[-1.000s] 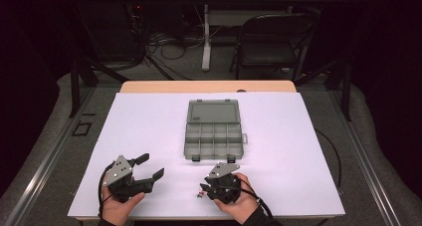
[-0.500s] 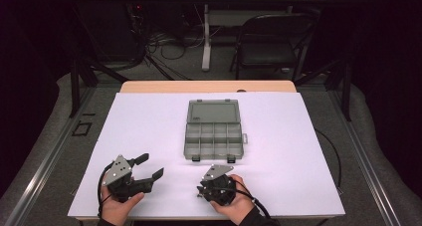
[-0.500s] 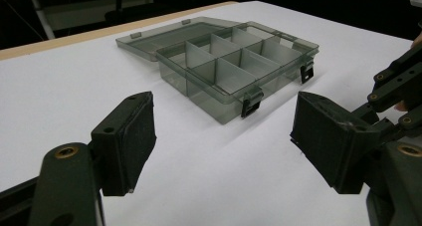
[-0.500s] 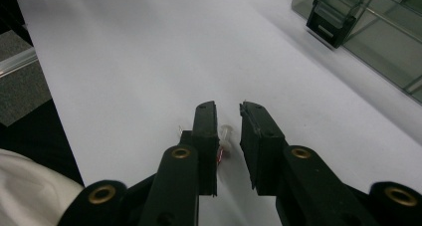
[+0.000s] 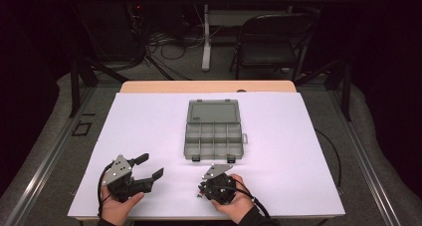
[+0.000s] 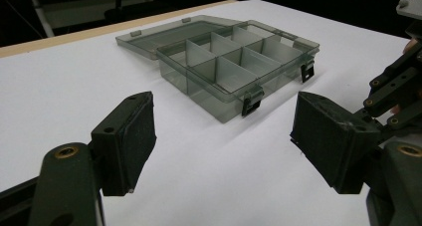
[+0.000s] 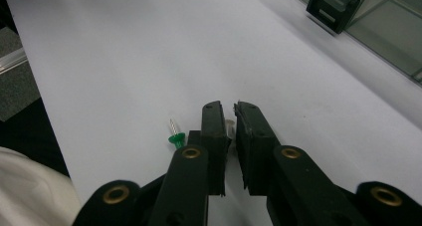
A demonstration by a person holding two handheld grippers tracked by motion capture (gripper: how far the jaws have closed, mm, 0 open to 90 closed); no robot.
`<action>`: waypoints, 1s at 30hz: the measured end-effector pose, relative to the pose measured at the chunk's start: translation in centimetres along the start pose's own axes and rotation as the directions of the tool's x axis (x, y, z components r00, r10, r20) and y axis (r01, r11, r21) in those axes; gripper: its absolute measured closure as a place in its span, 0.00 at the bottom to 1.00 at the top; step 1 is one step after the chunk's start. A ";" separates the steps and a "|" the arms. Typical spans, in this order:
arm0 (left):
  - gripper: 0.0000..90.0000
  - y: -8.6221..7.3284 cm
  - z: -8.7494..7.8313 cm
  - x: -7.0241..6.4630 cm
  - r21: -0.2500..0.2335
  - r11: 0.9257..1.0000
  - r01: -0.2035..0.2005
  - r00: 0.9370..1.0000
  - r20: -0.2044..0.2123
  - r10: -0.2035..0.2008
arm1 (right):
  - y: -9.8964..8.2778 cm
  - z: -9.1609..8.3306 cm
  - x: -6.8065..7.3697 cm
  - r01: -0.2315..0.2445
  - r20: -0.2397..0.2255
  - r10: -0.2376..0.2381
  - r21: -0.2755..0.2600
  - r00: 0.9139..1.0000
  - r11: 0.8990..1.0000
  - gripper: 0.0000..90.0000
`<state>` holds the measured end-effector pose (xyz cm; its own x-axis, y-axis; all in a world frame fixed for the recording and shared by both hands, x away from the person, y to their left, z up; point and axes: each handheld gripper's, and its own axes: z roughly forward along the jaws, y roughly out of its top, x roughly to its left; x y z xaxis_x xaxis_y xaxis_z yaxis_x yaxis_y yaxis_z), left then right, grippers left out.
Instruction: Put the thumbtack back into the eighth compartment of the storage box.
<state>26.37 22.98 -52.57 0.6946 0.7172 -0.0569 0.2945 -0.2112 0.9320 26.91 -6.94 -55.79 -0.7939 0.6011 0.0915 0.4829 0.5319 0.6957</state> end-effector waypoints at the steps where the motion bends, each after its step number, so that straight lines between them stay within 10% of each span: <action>1: 0.28 0.0 0.0 0.0 0.001 1.000 -0.001 1.000 0.000 0.001 | 0.0 0.0 0.0 -0.001 0.000 0.001 0.002 1.000 1.000 0.92; 30: 0.28 0.0 0.0 0.1 0.004 1.000 0.006 1.000 -0.002 -0.006 | 0.4 -1.7 -0.6 -0.038 -0.014 0.037 -0.063 0.999 0.997 0.93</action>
<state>26.48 23.06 -52.61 0.6916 0.7196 -0.0615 0.3013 -0.2101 0.9301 26.92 -8.09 -54.40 -0.7807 0.6118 0.1275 0.4886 0.4703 0.7349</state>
